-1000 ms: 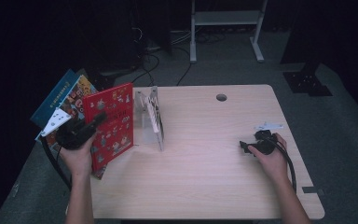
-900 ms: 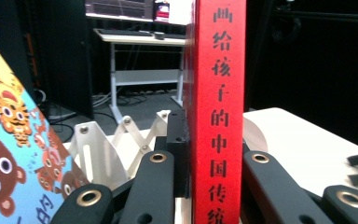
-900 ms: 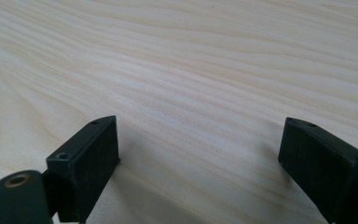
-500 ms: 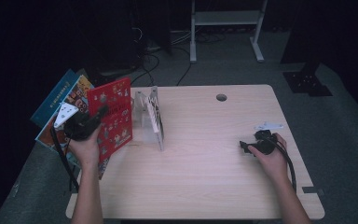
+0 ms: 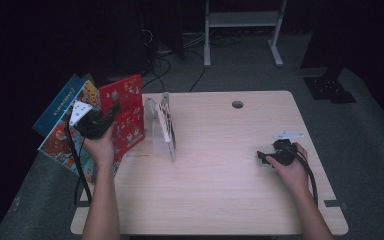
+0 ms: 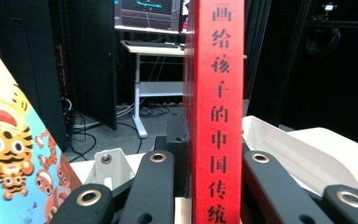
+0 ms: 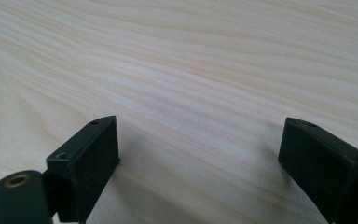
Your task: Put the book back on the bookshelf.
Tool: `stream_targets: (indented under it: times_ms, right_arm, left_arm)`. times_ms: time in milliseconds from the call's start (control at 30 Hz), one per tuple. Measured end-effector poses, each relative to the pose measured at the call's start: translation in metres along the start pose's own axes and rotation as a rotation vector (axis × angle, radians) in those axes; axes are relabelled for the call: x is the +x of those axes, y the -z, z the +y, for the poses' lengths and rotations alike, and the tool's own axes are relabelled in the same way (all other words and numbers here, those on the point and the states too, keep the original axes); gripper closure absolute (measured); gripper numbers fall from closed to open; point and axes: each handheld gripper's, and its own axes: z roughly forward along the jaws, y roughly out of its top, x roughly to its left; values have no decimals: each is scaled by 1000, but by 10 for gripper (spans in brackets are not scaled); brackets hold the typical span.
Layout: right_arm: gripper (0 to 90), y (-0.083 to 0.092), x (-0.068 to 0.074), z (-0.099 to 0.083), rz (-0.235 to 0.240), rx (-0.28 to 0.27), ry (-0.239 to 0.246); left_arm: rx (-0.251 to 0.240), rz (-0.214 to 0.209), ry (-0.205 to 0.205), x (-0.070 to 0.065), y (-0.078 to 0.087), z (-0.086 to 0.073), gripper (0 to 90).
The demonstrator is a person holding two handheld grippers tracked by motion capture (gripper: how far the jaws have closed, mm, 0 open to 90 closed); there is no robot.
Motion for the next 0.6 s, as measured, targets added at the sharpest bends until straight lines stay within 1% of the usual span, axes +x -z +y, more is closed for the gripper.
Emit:
stream_targets:
  times_ms: [100,133,200,233,267,467,533,600]
  right_arm:
    - [111,0,0,0,0,0,0]
    - [111,0,0,0,0,0,0]
    - [111,0,0,0,0,0,0]
    - [111,0,0,0,0,0,1]
    - [111,0,0,0,0,0,0]
    - [111,0,0,0,0,0,0]
    - [111,0,0,0,0,0,1]
    - [111,0,0,0,0,0,1]
  left_arm:
    - [-6,-5,-3,0,-5,-5,794]
    - [-13,-6,6,-1,-5,-7,794]
    - [-23,-3,6,0,-5,-10,793]
    - [-28,0,16,0,-4,-12,793]
    - [-28,5,15,0,-4,-13,793]
    - [7,13,5,-2,-1,-13,792]
    - [20,12,-7,-4,1,-15,792]
    - [34,14,0,-4,0,-20,792]
